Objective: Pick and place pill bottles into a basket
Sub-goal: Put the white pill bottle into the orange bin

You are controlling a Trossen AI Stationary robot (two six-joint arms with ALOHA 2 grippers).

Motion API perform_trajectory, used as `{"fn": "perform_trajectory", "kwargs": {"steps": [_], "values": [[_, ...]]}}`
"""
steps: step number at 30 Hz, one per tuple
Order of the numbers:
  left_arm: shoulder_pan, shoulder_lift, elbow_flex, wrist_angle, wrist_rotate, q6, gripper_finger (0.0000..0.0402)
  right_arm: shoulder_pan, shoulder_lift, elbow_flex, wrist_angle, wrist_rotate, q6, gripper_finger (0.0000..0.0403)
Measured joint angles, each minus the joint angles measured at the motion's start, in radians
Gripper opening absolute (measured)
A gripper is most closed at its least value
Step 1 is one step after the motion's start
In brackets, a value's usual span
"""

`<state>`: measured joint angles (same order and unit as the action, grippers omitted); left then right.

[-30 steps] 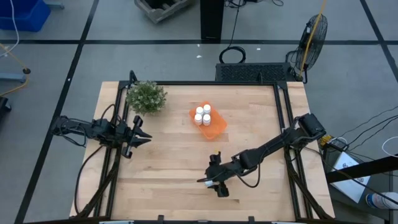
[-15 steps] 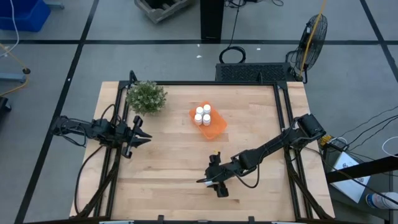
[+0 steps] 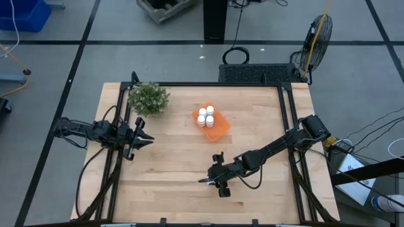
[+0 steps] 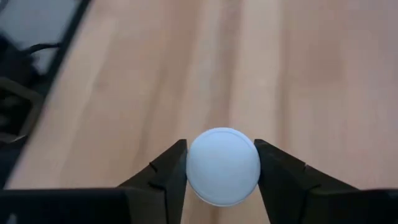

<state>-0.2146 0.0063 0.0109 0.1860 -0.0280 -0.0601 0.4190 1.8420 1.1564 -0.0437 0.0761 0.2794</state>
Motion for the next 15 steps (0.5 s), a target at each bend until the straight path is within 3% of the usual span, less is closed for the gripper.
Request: {"fn": "perform_trajectory", "kwargs": {"steps": [3, 8, 15], "values": [[0.000, 0.000, 0.000, 0.000, 0.000, 0.000, 0.0067, -0.015, -0.004, 0.000, 0.003, 0.080, 0.017, 0.0149], [0.000, 0.000, 0.000, 0.000, 0.000, 0.000, 0.0067, -0.059, -0.029, 0.000, 0.008, 0.091, 0.017, 0.0149], [0.000, 0.000, 0.000, -0.001, 0.000, 0.000, 0.0067, -0.124, -0.132, 0.000, -0.025, 0.194, -0.063, 0.0150]]}}
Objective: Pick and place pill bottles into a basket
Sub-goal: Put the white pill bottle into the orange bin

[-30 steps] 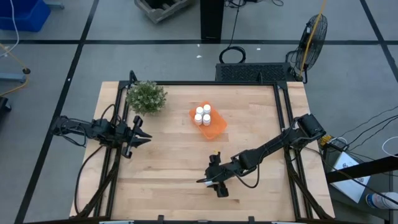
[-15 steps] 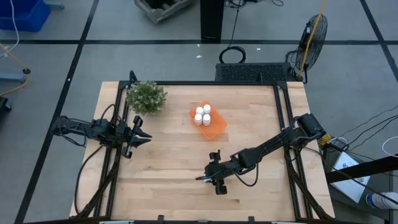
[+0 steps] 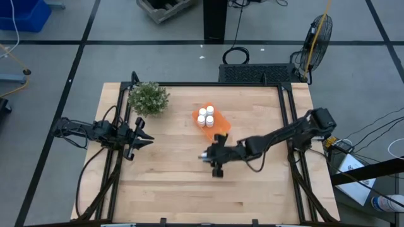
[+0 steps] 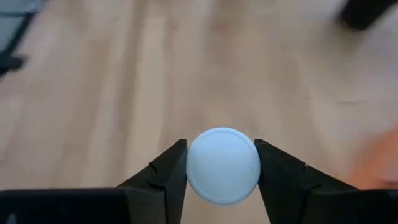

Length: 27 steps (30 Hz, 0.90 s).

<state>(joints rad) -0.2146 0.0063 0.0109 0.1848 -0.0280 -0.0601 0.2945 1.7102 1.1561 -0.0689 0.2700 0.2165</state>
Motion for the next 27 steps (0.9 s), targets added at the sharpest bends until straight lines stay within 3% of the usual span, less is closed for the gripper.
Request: {"fn": "perform_trajectory", "kwargs": {"steps": [8, 14, 24, 27], "values": [[0.000, 0.000, 0.000, -0.001, 0.000, 0.000, 0.0067, -0.129, -0.141, 0.000, -0.110, 0.095, -0.095, 0.0149], [0.000, 0.000, 0.000, -0.001, 0.000, 0.000, 0.0067, -0.224, -0.188, 0.000, -0.217, 0.096, -0.109, 0.0151], [0.000, 0.000, 0.000, -0.001, 0.000, 0.000, 0.0067, -0.334, -0.185, 0.000, -0.327, 0.062, -0.135, 0.0153], [0.000, 0.000, 0.000, -0.001, 0.000, 0.000, 0.0067, -0.364, -0.177, 0.000, -0.319, 0.003, -0.134, 0.0152]]}}
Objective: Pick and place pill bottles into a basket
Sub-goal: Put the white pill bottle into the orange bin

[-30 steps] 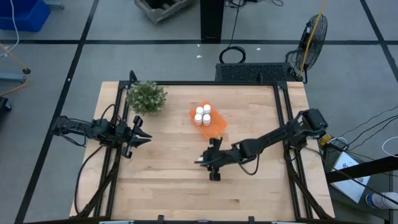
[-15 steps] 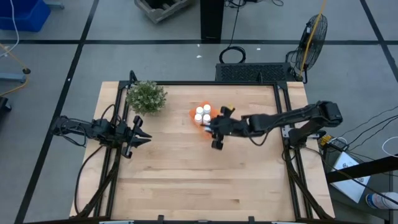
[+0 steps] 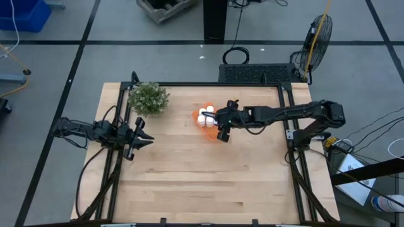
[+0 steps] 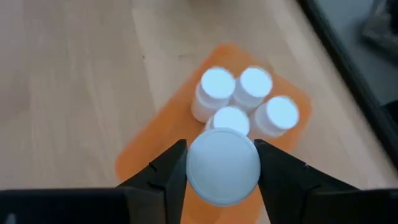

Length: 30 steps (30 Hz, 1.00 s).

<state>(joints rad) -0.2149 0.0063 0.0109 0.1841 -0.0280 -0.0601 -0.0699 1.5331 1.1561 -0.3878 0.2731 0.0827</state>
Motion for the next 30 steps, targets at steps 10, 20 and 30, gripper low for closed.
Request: {"fn": "perform_trajectory", "kwargs": {"steps": [10, 20, 30], "values": [[0.000, 0.000, 0.000, 0.000, 0.000, 0.000, 0.0067, -0.035, 0.006, -0.104, 0.106, -0.068, 0.047, 0.0153], [0.000, 0.000, 0.000, 0.000, 0.000, 0.000, 0.0067, -0.036, 0.006, -0.216, 0.215, -0.066, 0.089, 0.0157], [0.000, 0.000, 0.000, 0.000, 0.000, 0.000, 0.0067, -0.046, 0.071, -0.230, 0.283, -0.068, 0.089, 0.0162]]}}
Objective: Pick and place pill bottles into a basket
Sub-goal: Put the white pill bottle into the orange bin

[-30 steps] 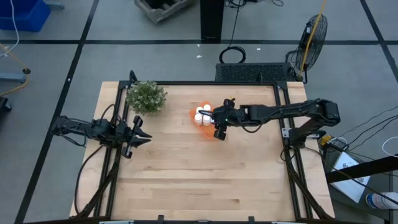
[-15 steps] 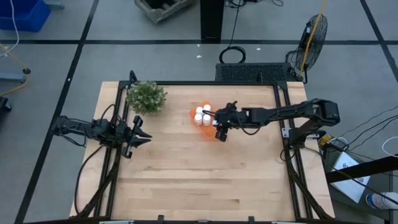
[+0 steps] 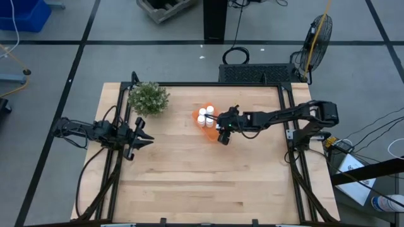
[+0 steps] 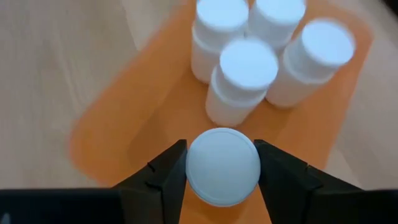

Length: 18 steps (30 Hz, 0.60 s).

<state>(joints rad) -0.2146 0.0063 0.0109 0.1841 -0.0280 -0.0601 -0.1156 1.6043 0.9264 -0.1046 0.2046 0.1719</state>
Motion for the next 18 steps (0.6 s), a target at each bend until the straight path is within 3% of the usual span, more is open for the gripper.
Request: {"fn": "perform_trajectory", "kwargs": {"steps": [18], "values": [[0.000, 0.000, 0.000, 0.000, 0.000, 0.000, 0.0067, -0.007, 0.045, 0.000, 0.075, 0.003, -0.002, 0.0202]]}}
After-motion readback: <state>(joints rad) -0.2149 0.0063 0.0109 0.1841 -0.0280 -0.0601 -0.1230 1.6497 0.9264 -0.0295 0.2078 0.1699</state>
